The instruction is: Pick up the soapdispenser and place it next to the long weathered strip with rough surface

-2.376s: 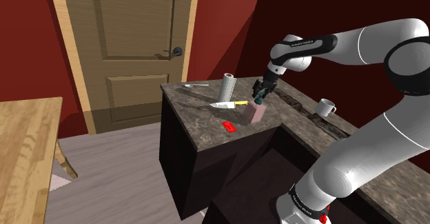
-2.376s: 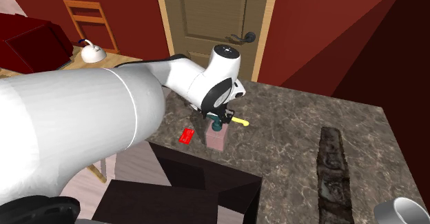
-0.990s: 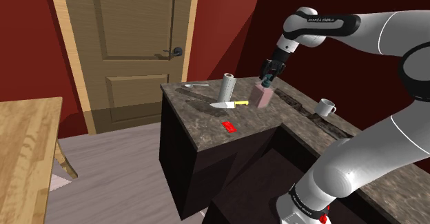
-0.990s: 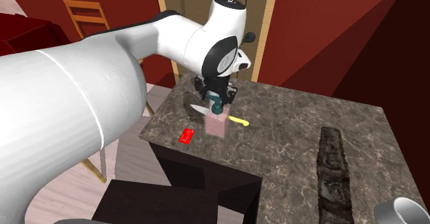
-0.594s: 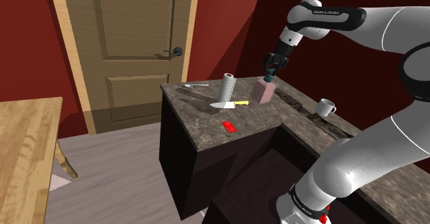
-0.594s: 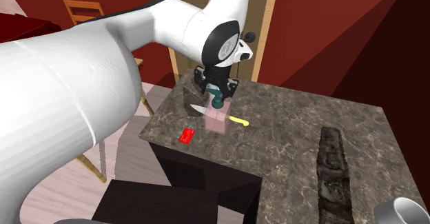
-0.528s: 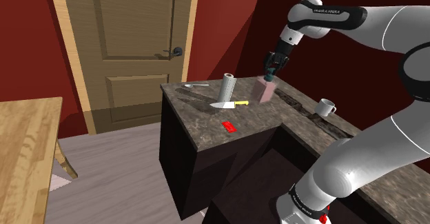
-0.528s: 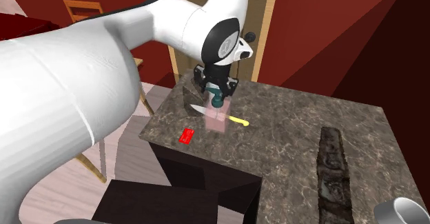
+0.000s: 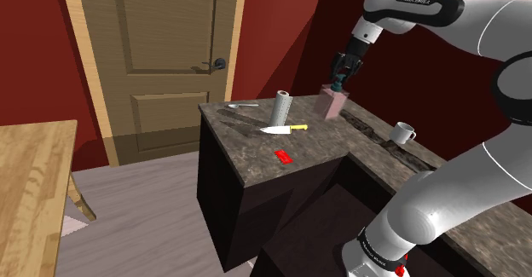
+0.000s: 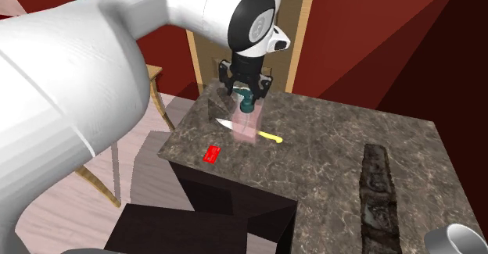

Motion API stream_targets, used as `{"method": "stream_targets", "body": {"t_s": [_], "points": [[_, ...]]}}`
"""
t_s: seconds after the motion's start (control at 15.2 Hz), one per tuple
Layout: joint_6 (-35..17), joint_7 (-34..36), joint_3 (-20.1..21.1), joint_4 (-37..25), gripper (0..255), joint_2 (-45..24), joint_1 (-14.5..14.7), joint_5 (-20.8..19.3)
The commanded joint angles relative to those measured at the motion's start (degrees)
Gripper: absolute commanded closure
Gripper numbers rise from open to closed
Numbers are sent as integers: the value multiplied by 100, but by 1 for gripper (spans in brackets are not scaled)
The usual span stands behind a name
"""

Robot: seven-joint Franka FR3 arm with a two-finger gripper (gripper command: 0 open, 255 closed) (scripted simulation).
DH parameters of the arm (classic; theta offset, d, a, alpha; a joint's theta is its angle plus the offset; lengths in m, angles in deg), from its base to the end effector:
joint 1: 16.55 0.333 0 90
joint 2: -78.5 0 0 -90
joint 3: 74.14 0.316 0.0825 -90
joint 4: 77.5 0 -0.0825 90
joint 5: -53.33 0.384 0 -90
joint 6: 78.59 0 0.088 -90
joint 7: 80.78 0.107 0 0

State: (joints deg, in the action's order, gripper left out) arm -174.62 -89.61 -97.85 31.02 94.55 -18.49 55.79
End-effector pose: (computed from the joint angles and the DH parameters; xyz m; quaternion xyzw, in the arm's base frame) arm 0.4243 -0.2261 0.6121 -0.9867 0.1416 -0.0411 0.0680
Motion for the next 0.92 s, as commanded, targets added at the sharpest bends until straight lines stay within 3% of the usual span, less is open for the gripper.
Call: {"method": "stream_targets", "body": {"t_s": [0.0, 0.53, 0.86], "points": [[159, 15, 3, -197, 255, -41, 11, 15], [742, 35, -16, -936, 255, -207, 35, 76], [881, -493, -338, -667, 255, 189, -215, -153]]}}
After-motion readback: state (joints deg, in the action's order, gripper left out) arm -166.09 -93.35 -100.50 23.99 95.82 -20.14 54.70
